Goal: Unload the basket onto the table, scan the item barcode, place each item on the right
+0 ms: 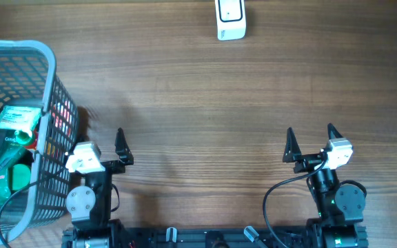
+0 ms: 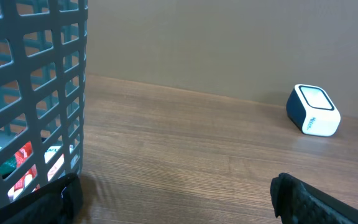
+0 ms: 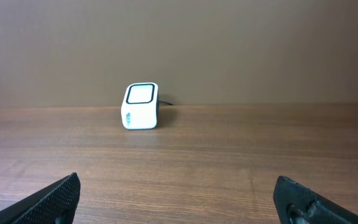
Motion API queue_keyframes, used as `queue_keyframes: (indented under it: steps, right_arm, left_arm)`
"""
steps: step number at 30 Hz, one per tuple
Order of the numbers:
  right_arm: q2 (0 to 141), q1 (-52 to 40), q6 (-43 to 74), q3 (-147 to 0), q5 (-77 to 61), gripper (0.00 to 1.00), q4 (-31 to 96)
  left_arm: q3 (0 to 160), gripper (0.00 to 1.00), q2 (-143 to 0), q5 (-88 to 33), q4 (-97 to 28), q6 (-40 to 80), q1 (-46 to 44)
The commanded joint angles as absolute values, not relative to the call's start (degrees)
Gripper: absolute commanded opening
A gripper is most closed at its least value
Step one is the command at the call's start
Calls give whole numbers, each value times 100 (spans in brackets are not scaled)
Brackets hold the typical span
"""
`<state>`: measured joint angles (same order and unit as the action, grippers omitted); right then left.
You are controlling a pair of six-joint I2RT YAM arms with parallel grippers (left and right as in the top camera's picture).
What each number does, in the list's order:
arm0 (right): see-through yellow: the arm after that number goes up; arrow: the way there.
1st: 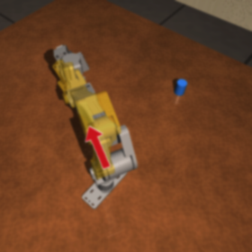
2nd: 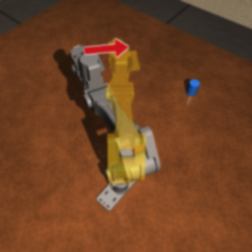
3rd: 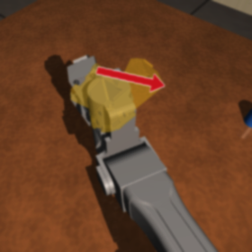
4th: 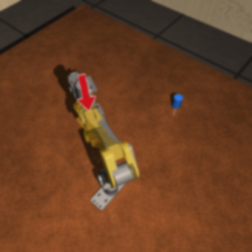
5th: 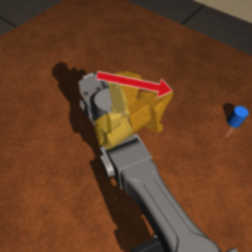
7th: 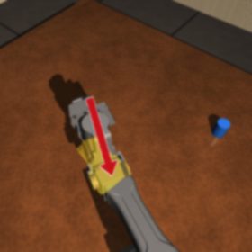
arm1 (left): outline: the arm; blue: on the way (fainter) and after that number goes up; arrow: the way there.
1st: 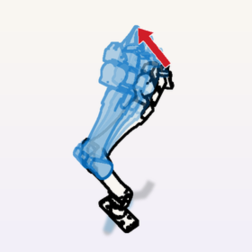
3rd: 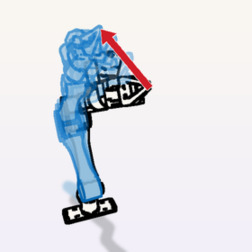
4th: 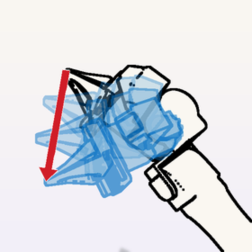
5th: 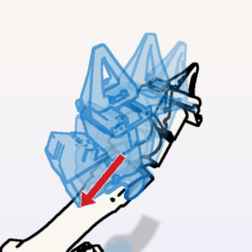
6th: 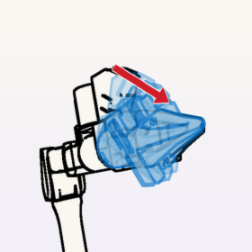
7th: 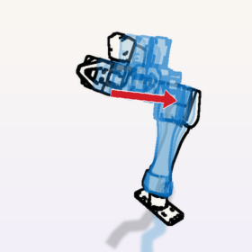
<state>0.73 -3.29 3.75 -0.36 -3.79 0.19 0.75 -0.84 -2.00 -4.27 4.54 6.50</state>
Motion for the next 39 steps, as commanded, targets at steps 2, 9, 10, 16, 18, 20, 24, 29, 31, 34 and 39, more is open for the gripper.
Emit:
queue_keyframes:
  steps: [2, 9, 10, 16, 18, 20, 24, 29, 31, 34, 39]
  right_arm:
    - [80, -353, 314, -30, -322, 100, -1]
    - [80, -353, 314, -30, -322, 100, -1]
    - [80, -353, 311, -30, -322, 100, -1]
    - [80, -353, 314, -30, -322, 100, -1]
    - [80, -353, 314, -30, -322, 100, -1]
    - [80, -353, 314, -30, -322, 100, -1]
    - [80, -353, 314, -30, -322, 100, -1]
    - [80, -353, 314, -30, -322, 100, -1]
    - [80, -353, 314, -30, -322, 100, -1]
    - [80, -353, 314, -30, -322, 100, -1]
    - [80, -353, 314, -30, -322, 100, -1]
  left_arm:
    - [32, 100, -82, -165, -432, 340, 692]
    - [32, 100, -82, -163, -429, 340, 692]
    - [32, 100, -82, -134, -429, 338, 694]
    - [32, 100, -82, -185, -252, 366, 687]
    - [32, 100, -82, -819, -143, 390, 687]
    - [40, 100, -82, -1448, -21, 517, 687]
    - [176, 100, -108, -2259, -397, 1208, 687]
    - [856, 100, -434, -2788, -1011, 1247, 687]
    - [1216, 100, -676, -2786, -1221, 1247, 687]
    - [1916, 100, -1251, -2788, -1457, 1249, 687]
    - [3151, 100, -2397, -3004, -1817, 1356, 687]
